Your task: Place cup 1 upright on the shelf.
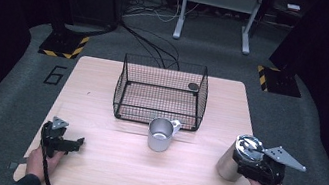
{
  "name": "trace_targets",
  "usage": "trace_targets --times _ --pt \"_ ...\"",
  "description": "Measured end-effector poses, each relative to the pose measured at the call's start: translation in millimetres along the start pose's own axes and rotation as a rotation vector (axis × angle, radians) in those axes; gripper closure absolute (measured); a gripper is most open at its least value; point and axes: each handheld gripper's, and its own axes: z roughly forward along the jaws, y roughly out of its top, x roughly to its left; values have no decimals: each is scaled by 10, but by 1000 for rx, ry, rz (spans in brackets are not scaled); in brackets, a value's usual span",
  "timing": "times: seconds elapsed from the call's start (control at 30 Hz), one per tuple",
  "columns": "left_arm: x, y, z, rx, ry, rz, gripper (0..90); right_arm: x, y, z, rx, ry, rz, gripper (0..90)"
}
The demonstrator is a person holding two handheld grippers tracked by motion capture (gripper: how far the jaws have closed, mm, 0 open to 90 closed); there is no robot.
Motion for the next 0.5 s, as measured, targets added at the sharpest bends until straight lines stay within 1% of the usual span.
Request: trace_targets --times 0.03,0.1,0.2,0.37,0.4,0.47,0.5 --pt "-1 0 0 0 0 0 3 6 21 -12 2 -1 1 34" --pt "-2 0 1 -1 1 -1 3 19 60 -16 0 14 0 34" --pt "-1 0 0 0 1 1 3 59 122 -9 -1 17 -18 34" --pt "-6 0 7 -7 5 -3 3 124 226 31 4 37 -31 34" --pt "-7 -1 8 -8 5 -3 3 144 252 44 4 44 -40 34" --pt "-7 0 8 -8 6 -3 3 174 287 66 7 45 -46 34" --pt "-1 2 3 0 6 8 4 185 306 81 7 51 -51 34"
